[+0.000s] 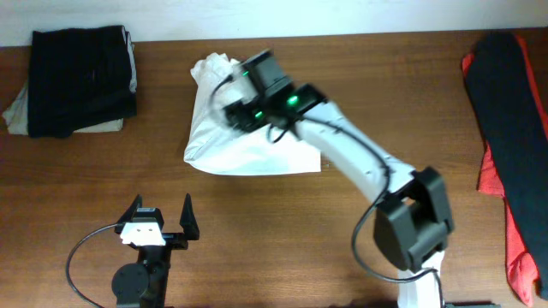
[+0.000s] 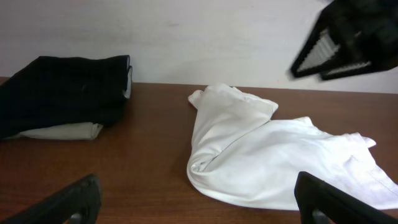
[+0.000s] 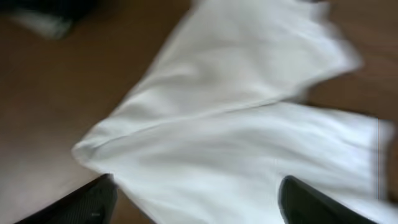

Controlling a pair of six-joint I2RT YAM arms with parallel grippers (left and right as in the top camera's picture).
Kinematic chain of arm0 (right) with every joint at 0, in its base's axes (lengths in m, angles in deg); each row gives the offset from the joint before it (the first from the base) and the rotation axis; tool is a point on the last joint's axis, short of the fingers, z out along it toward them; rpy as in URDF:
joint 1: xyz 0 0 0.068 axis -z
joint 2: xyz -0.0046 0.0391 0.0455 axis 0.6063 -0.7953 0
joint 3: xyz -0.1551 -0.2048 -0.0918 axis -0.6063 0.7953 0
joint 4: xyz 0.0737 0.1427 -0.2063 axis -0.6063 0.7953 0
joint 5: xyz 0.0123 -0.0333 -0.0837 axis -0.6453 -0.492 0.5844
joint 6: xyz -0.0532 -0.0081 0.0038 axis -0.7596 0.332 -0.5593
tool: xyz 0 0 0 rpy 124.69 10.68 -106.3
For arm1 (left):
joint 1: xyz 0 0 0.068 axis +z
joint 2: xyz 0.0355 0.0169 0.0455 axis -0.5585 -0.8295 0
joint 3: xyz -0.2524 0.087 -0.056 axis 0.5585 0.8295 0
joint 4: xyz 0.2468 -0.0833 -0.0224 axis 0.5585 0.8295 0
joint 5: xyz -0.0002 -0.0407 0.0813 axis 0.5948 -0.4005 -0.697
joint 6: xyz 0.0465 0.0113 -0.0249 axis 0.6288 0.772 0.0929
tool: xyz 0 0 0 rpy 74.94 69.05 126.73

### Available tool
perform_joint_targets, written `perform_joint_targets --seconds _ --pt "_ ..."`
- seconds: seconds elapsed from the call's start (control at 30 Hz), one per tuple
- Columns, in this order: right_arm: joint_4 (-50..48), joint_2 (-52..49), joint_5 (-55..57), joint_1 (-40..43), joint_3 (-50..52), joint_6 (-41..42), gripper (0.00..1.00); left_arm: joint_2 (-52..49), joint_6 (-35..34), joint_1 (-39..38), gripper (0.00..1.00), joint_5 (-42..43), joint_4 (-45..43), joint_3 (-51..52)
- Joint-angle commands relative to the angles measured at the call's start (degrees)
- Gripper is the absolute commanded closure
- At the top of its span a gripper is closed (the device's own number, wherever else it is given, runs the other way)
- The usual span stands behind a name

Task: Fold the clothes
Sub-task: 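Grasp the white shirt with the right gripper and drag it to center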

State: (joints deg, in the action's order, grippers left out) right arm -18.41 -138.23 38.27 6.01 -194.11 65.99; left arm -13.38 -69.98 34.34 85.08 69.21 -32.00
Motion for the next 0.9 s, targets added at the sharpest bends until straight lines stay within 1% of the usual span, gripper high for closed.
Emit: perform_joint_targets --seconds 0.0,0.03,0.07,0.13,0.17,0.27,0.33,0.4,0.43,0.5,0.6,0.67,0.73,0.87 --pt "5.60 4.44 3.26 9.57 -0.87 2.38 0.01 0.35 0.48 -0.24 0.01 0.00 0.02 0.35" --pt "11.91 3.98 3.26 13.55 -0.85 2.40 0.01 0.35 0.48 -0.24 0.01 0.00 0.02 0.37" --pt "15.17 3.41 3.28 15.13 -0.79 2.40 0.01 0.35 0.48 -0.22 0.01 0.00 0.00 0.37" --pt "20.33 2.19 3.21 17.64 0.15 4.22 0.01 0.35 0.48 -0.24 0.01 0.00 0.00 0.37" --pt "21.07 1.75 2.99 18.34 1.40 5.92 0.01 0.35 0.48 -0.24 0.01 0.00 0.00 0.35" --pt "20.65 0.66 -2.10 18.40 7.50 6.23 0.01 0.35 0.48 -0.24 0.01 0.00 0.00 0.35" --pt "20.26 0.39 -5.22 17.66 11.32 6.23 0.04 0.35 0.48 -0.24 0.01 0.00 0.00 0.35" --pt "19.26 0.39 -5.20 16.22 14.38 6.23 0.20 0.35 0.48 -0.24 0.01 0.00 0.00 0.37" --pt "18.23 0.39 -5.18 15.45 15.58 6.23 0.23 0.35 0.48 -0.24 0.01 0.00 0.00 0.35" --pt "16.90 0.39 -5.18 14.01 17.16 6.27 0.25 0.35 0.48 -0.24 0.01 0.00 0.00 0.37" --pt "15.21 0.39 -1.40 11.76 20.22 11.87 0.25 0.35 0.48 -0.24 0.01 0.00 0.00 0.37" --pt "13.75 0.39 -1.25 11.50 21.70 13.20 0.25 0.35 0.48 -0.22 0.01 0.00 0.00 0.37" --pt "11.19 0.37 -1.55 11.50 22.84 13.53 0.26 0.35 0.48 -0.24 0.01 0.00 0.00 0.35" --pt "9.84 -0.22 -1.90 11.39 23.08 13.73 0.30 0.35 0.48 -0.24 0.01 0.00 0.00 0.37"
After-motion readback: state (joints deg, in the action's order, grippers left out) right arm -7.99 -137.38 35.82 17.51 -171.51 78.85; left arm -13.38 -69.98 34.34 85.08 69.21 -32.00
